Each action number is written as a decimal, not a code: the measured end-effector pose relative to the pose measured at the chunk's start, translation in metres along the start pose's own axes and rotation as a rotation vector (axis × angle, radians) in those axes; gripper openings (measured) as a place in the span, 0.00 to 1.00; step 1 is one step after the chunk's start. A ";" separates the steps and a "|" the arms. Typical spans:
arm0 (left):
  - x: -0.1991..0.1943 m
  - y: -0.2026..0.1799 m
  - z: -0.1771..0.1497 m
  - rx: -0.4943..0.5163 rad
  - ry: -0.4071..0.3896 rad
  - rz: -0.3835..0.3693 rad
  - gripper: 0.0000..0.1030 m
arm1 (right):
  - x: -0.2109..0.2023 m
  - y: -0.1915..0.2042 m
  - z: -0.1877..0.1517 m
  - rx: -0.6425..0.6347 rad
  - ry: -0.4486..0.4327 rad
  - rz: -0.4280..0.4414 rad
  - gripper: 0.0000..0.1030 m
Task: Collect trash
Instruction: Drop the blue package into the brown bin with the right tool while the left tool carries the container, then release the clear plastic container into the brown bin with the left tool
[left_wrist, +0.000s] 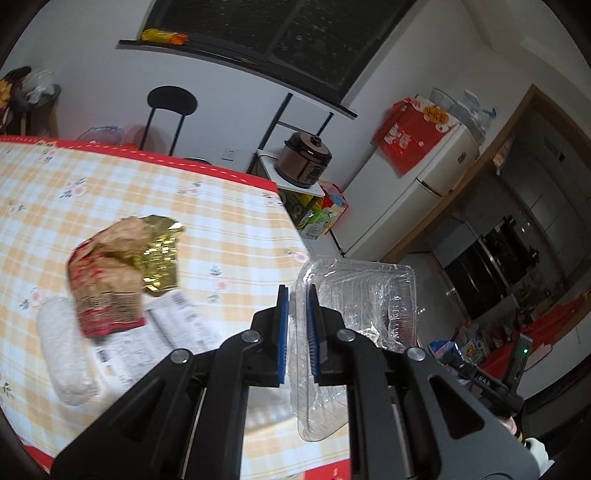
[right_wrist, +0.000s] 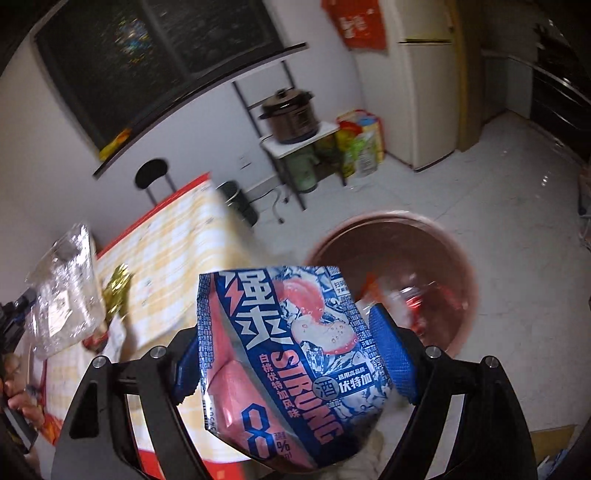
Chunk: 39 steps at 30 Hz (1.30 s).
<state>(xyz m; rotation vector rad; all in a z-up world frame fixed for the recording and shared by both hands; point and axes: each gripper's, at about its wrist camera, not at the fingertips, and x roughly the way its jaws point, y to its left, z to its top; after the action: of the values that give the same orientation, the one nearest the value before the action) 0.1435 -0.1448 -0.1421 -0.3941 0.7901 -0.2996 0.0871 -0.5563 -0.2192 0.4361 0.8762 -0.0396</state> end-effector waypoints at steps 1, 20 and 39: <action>0.006 -0.010 0.000 0.006 0.003 0.004 0.13 | 0.002 -0.010 0.006 0.009 -0.004 -0.003 0.77; 0.059 -0.097 -0.004 0.077 0.024 0.008 0.13 | -0.002 -0.075 0.067 0.064 -0.073 0.049 0.95; 0.148 -0.215 -0.019 0.285 0.112 -0.031 0.13 | -0.101 -0.134 0.064 0.130 -0.233 -0.024 0.95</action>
<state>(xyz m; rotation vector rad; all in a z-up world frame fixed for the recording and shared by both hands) 0.2038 -0.3992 -0.1506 -0.1219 0.8372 -0.4601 0.0407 -0.7179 -0.1549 0.5308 0.6511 -0.1671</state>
